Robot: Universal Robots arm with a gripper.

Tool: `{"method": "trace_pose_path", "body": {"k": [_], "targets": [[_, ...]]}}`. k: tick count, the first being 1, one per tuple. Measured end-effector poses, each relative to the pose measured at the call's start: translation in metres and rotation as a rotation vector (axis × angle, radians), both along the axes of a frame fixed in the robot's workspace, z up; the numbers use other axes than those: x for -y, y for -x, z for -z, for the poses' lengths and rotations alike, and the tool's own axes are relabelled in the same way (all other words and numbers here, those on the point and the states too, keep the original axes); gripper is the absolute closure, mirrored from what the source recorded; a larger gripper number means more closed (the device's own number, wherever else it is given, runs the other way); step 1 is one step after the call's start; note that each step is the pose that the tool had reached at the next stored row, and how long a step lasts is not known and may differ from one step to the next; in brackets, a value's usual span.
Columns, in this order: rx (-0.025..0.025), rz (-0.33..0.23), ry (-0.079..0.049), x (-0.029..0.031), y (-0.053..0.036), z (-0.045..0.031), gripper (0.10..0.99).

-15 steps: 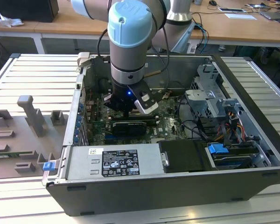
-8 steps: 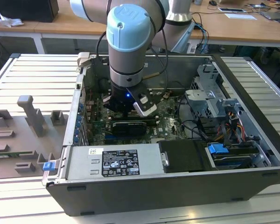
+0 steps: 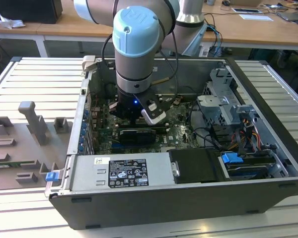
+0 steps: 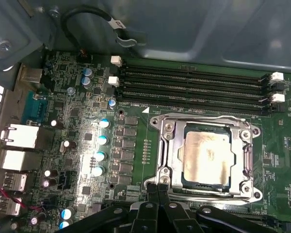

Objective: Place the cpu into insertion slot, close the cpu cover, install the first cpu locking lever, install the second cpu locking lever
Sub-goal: 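Install the second cpu locking lever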

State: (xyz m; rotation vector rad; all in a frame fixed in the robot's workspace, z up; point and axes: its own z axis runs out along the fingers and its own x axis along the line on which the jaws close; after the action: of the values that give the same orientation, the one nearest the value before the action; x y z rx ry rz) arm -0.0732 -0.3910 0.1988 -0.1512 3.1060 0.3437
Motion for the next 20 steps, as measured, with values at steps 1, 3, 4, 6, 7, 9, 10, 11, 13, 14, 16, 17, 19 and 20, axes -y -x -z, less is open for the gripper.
{"method": "trace_pose_path", "body": {"k": [1,3,4,6,7,9,10,11,13,14,16,17,19,20], "targets": [[0.0000,0.000,-0.003,0.0000,0.0000,0.0002,0.980],[0.0001,0.000,-0.008,-0.0001,0.0000,0.0006,0.980],[0.0001,0.000,-0.015,-0.0001,0.0001,0.0008,0.980],[0.0002,-0.001,-0.027,-0.0001,0.0007,0.0013,0.980],[0.0002,-0.002,-0.032,-0.0002,0.0010,0.0015,0.980],[0.0002,-0.002,-0.033,-0.0001,0.0013,0.0017,0.980],[0.0003,-0.002,-0.033,0.0001,0.0017,0.0017,0.980],[0.0005,-0.002,-0.033,0.0002,0.0022,0.0018,0.980],[0.0000,-0.003,-0.034,0.0005,0.0027,0.0014,0.980],[0.0001,-0.003,-0.036,0.0005,0.0029,0.0000,0.980],[0.0002,-0.003,-0.039,0.0004,0.0030,-0.0028,0.980],[0.0002,-0.003,-0.044,0.0004,0.0030,-0.0034,0.980],[0.0002,-0.003,-0.047,0.0005,0.0030,-0.0041,0.980],[0.0002,-0.003,-0.048,0.0004,0.0030,-0.0042,0.980]]}}
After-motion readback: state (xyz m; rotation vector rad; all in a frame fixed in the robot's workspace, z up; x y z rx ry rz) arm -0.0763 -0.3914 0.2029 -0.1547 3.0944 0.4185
